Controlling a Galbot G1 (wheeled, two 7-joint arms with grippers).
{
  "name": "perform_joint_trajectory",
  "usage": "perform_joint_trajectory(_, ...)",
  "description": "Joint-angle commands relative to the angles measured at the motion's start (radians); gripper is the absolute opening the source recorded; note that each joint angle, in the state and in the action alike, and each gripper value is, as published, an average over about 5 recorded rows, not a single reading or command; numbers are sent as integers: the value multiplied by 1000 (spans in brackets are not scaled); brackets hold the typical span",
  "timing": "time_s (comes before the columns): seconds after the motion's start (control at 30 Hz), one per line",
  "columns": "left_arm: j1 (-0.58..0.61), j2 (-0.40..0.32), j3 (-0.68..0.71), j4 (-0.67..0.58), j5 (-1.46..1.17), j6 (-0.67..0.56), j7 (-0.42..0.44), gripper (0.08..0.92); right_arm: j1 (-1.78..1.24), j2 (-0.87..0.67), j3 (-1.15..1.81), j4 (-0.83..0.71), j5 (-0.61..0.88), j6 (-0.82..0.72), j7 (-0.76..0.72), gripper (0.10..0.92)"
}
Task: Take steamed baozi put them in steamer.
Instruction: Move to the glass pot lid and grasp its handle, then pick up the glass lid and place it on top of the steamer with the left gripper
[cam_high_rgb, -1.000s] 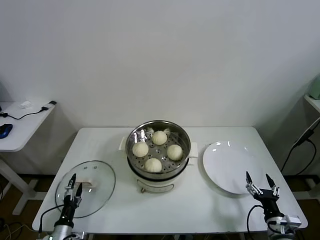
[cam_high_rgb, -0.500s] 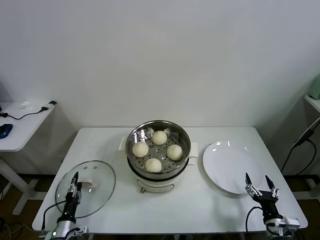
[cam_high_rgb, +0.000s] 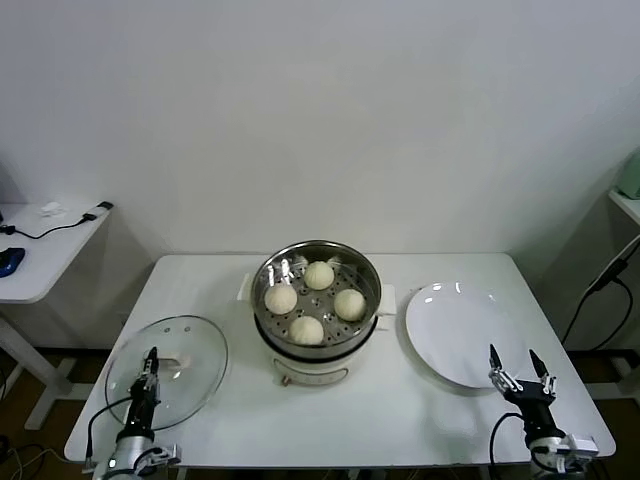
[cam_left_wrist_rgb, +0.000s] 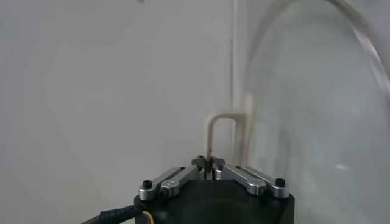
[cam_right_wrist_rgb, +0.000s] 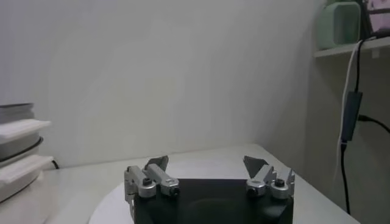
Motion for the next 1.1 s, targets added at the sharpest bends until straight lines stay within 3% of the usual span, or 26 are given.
perform_joint_trajectory(0.03,62,50,-52,-250,-105,50,101,134,0,0,-2,2,-6,-1,1,823)
perform_joint_trajectory(0.17,104,134,-63,-446,-218,182,233,134,5,-3,-2,3,-36,-23,18,823)
perform_joint_trajectory(0.33,79,228,-38,-691,-317,391,471,134,11,-2,-13,6,-109,-72,46,823)
perform_joint_trajectory(0.53,-61,255,122,-802,-262,551,612,134,12,2,-23,17,-138,-98,67,823)
perform_joint_trajectory(0.77,-213,160,419,-789,-28,666,728,134,6,11,-37,29,-177,-86,60,823)
perform_joint_trajectory(0.93,-248,36,594,-748,136,738,790,134,10,34,-52,30,-213,-75,56,823)
perform_joint_trajectory(1.1,-267,-94,680,-687,268,749,802,134,14,48,-62,16,-224,-53,53,823)
